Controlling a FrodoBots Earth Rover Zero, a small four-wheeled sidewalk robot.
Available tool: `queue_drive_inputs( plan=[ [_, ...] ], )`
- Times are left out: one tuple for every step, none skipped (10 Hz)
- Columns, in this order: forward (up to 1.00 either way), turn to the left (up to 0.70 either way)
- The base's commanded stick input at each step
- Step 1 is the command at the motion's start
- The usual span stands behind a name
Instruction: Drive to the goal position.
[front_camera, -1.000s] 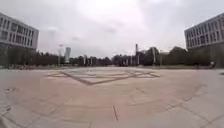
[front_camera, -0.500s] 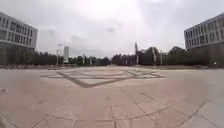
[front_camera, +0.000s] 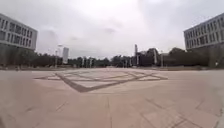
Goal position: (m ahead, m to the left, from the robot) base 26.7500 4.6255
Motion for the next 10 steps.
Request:
queue_drive_inputs(
  plan=[
    [0.70,0.01],
    [0.70,0.02],
    [0.70,0.01],
    [0.70,0.01],
    [0.70,0.01],
    [0.70,0.01],
    [0.70,0.01],
    [0.70,0.01],
    [0.70,0.01],
    [0.70,0.01]
  ],
)
